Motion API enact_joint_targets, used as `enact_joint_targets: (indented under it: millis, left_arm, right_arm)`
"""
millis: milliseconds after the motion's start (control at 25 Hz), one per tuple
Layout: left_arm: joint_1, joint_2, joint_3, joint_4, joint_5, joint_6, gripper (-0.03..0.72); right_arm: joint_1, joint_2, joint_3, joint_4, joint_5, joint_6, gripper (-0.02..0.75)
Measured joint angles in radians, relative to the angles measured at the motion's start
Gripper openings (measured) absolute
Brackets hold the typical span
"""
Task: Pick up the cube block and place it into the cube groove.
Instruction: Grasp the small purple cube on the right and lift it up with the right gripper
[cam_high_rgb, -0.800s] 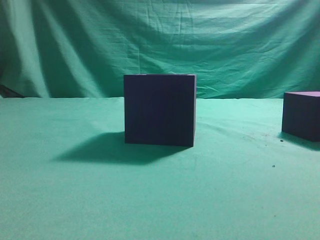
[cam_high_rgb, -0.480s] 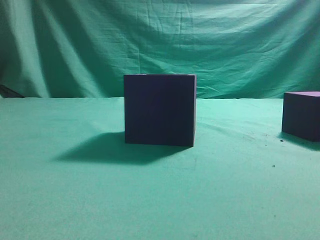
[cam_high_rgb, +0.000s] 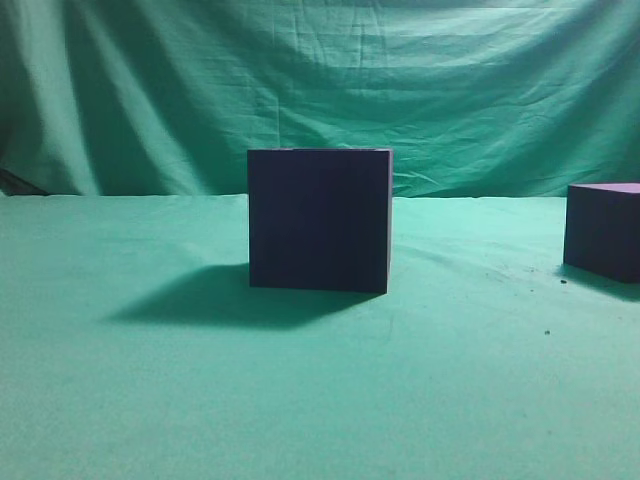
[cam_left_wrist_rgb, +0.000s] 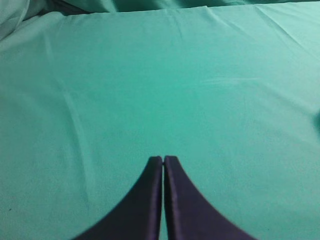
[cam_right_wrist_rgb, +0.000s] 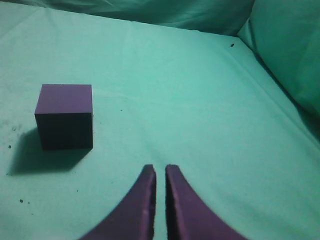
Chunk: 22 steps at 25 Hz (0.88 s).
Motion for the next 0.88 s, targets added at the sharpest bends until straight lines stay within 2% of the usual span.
enact_joint_targets:
  millis: [160, 240, 520, 600, 720, 880]
  left_arm:
    - [0.000, 0.000, 0.000, 0.000, 0.000, 0.000, 0.000]
    - [0.000, 0.000, 0.000, 0.000, 0.000, 0.000, 0.000]
    - [0.000, 0.000, 0.000, 0.000, 0.000, 0.000, 0.000]
    - [0.000, 0.000, 0.000, 0.000, 0.000, 0.000, 0.000]
    - [0.000, 0.000, 0.000, 0.000, 0.000, 0.000, 0.000]
    - [0.000, 0.000, 0.000, 0.000, 0.000, 0.000, 0.000]
  right_arm:
    - [0.000, 0.000, 0.000, -0.029, -0.009, 0.000, 0.048]
    - [0.000, 0.000, 0.000, -0.046, -0.063, 0.000, 0.048]
    - [0.000, 0.000, 0.002, -0.031, -0.546, 0.050, 0.048]
    - [0.000, 0.000, 0.002, -0.019, -0.637, 0.064, 0.048]
    - [0.000, 0.002, -0.039, 0.004, -0.577, 0.102, 0.048]
    - [0.000, 0.113, -0.230, 0.074, -0.271, 0.187, 0.048]
